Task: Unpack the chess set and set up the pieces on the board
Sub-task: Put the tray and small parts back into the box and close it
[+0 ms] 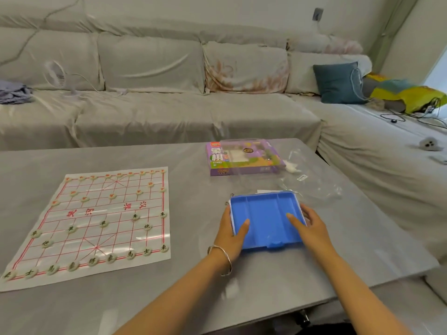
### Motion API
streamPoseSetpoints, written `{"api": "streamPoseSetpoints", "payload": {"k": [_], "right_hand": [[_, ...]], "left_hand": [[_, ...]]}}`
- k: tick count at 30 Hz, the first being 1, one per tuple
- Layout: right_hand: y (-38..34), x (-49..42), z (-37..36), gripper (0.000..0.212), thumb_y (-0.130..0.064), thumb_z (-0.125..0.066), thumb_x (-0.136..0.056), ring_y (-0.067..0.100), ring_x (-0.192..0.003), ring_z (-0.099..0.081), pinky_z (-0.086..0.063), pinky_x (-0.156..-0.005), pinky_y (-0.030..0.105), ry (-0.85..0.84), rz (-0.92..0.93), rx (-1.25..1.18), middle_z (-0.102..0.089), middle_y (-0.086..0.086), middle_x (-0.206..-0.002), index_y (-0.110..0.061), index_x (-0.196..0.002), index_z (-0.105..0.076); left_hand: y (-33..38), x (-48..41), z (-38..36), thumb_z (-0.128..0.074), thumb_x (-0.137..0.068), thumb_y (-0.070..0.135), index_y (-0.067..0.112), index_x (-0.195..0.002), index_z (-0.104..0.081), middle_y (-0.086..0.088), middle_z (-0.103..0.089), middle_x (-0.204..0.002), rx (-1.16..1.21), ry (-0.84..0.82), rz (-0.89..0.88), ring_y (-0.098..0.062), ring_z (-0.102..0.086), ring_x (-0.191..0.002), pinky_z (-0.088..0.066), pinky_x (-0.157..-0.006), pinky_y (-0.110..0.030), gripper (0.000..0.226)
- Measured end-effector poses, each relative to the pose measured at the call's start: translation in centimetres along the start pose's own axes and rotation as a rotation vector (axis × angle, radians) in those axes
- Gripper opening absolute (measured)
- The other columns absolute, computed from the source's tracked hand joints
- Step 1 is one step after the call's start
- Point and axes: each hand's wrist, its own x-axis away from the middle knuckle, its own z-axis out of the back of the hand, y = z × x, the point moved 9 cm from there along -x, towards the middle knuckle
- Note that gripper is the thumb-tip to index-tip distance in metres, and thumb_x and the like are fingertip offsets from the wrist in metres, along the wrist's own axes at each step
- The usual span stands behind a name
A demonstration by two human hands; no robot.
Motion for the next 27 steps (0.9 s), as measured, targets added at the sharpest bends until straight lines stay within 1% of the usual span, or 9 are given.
{"api": "streamPoseSetpoints", "payload": {"k": [4,7,8,11,13,16,18,23,27], "right_hand": [[-1.7,1.1,-2.2,0.064,-0.029,-0.072,-0.079,0.01,-0.12,-0.049,-0.039,-0.097,0.025,-0.122,0.03,-0.092,-0.051,-0.005,-0.135,-0.018,-0.136,-0.045],[-2.6,2.9,-5.8,0.095,-0.037,-0.087,-0.056,0.017,-0.111,-0.061,-0.053,-0.081,0.028,-0.255,-0.077,-0.537,-0.057,0.002,-0.129,-0.021,-0.137,-0.042],[-2.9,3.7,-7.2,0.096,-0.035,-0.088,-0.053,0.02,-0.109,-0.062,-0.056,-0.079,0.03,-0.288,-0.106,-0.67,-0.059,0.005,-0.127,-0.019,-0.136,-0.042],[-3.2,6.0,-11.3,0.063,-0.017,-0.072,-0.076,0.024,-0.108,-0.063,-0.057,-0.082,0.037,-0.362,-0.199,-0.808,-0.06,0.008,-0.125,-0.015,-0.132,-0.044],[-2.7,6.8,-12.7,0.05,-0.007,-0.061,-0.086,0.027,-0.107,-0.063,-0.057,-0.08,0.037,-0.37,-0.275,-0.807,-0.061,0.011,-0.124,-0.011,-0.132,-0.043],[-2.8,6.9,-13.0,0.044,-0.006,-0.052,-0.092,0.028,-0.108,-0.063,-0.058,-0.078,0.036,-0.391,-0.317,-0.776,-0.06,0.013,-0.125,-0.01,-0.135,-0.041],[-3.3,6.8,-12.9,0.04,-0.011,-0.047,-0.095,0.027,-0.108,-0.063,-0.056,-0.082,0.038,-0.408,-0.272,-0.706,-0.061,0.012,-0.125,-0.012,-0.135,-0.041],[-4.6,7.7,-13.0,0.035,-0.026,-0.036,-0.1,0.02,-0.102,-0.066,-0.056,-0.083,0.035,-0.469,-0.151,-0.467,-0.063,0.003,-0.121,-0.022,-0.134,-0.042],[-4.7,8.3,-13.5,0.031,-0.028,-0.032,-0.101,0.021,-0.103,-0.066,-0.052,-0.091,0.041,-0.524,-0.116,-0.395,-0.065,0.001,-0.119,-0.033,-0.128,-0.046]], "left_hand": [[0.0,0.0,3.6,-0.058,-0.087,0.03,0.024,-0.144,-0.019,0.0,-0.036,-0.142,0.19,0.165,0.033,-0.024,-0.046,-0.123,-0.044,-0.1,-0.042,0.069],[-0.5,0.4,6.3,-0.058,-0.088,0.023,0.028,-0.144,-0.015,-0.01,-0.044,-0.136,0.359,0.236,0.112,-0.031,-0.052,-0.116,-0.048,-0.093,-0.047,0.07],[-0.3,0.8,7.0,-0.059,-0.087,0.022,0.032,-0.143,-0.014,-0.009,-0.046,-0.132,0.372,0.267,0.093,-0.029,-0.054,-0.113,-0.051,-0.089,-0.046,0.073],[1.5,2.4,7.9,-0.07,-0.078,0.01,0.035,-0.136,-0.02,0.006,-0.047,-0.116,0.334,0.296,-0.036,-0.011,-0.054,-0.099,-0.055,-0.074,-0.035,0.081],[2.1,3.0,8.4,-0.077,-0.07,0.007,0.026,-0.129,-0.024,0.007,-0.041,-0.115,0.186,0.293,-0.088,-0.006,-0.05,-0.098,-0.052,-0.08,-0.029,0.081],[2.2,3.1,9.5,-0.083,-0.062,0.025,0.015,-0.131,-0.026,-0.004,-0.033,-0.129,-0.153,0.299,-0.078,-0.015,-0.041,-0.114,-0.039,-0.093,-0.024,0.09],[2.0,3.1,9.5,-0.086,-0.053,0.045,0.015,-0.137,-0.023,-0.005,-0.032,-0.136,-0.269,0.23,-0.04,-0.019,-0.038,-0.122,-0.037,-0.099,-0.029,0.11],[3.0,3.2,8.5,-0.06,-0.032,0.085,0.025,-0.137,-0.024,0.001,-0.039,-0.134,-0.6,0.134,-0.119,-0.02,-0.041,-0.121,-0.039,-0.102,-0.037,0.127],[2.4,2.3,7.6,-0.052,-0.03,0.092,0.033,-0.139,-0.015,0.001,-0.042,-0.132,-0.637,0.086,-0.104,-0.021,-0.043,-0.12,-0.042,-0.099,-0.046,0.129]]}}
